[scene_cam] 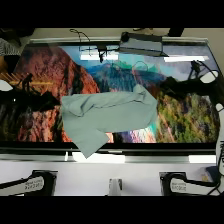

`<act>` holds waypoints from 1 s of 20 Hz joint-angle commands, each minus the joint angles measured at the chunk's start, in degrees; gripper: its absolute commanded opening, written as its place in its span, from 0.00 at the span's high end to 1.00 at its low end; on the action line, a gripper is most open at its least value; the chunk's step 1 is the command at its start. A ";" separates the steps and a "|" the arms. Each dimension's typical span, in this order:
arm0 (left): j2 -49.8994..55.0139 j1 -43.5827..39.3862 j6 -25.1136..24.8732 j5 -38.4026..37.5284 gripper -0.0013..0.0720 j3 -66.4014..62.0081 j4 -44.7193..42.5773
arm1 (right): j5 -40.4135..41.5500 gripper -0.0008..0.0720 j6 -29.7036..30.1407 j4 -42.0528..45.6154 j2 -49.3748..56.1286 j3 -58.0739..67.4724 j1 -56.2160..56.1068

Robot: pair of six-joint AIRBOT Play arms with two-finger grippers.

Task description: Fold the shirts.

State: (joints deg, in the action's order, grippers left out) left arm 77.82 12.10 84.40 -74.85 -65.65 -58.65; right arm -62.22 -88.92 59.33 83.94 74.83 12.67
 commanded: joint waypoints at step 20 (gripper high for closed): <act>-0.55 -6.45 0.85 16.17 0.83 23.39 2.84 | -15.61 0.31 5.95 4.28 2.21 -10.10 7.69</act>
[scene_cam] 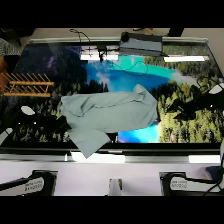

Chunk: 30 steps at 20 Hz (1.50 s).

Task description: Fold the shirts.

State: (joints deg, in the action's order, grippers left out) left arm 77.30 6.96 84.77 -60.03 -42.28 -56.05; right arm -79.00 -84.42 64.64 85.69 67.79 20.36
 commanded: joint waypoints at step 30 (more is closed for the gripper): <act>-30.47 -2.58 -1.60 10.86 0.93 -46.60 0.59 | 25.59 0.96 8.37 -5.62 -29.99 19.21 -9.92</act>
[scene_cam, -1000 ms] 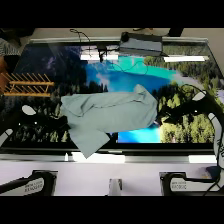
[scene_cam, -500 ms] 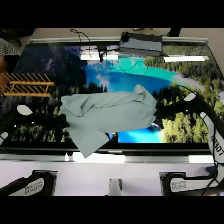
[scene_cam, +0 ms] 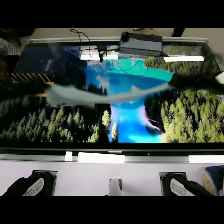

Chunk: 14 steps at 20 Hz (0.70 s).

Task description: Fold the shirts.

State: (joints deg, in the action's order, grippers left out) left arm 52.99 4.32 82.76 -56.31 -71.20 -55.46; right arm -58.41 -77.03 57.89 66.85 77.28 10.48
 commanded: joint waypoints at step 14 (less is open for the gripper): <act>-13.33 0.07 5.38 3.28 0.94 -40.46 -0.28 | 4.07 0.96 -8.94 18.32 -36.02 18.36 -0.04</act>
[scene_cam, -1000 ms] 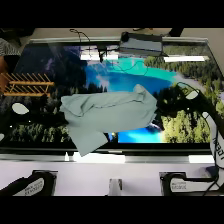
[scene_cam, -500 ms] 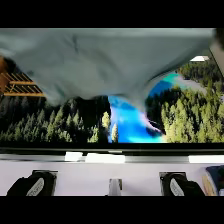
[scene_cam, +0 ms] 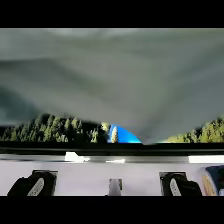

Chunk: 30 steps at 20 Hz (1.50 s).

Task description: Fold the shirts.

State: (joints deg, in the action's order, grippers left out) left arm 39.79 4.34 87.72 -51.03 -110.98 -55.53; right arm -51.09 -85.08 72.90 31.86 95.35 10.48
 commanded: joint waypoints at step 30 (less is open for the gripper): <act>58.01 -0.02 -1.53 18.51 0.93 24.15 1.16 | 16.11 0.96 -12.11 -0.52 68.78 -2.82 -6.75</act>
State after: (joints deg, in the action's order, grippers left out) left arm 94.61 4.29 86.28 -35.00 -86.87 -55.88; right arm -35.51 -95.33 73.30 98.19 92.55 3.88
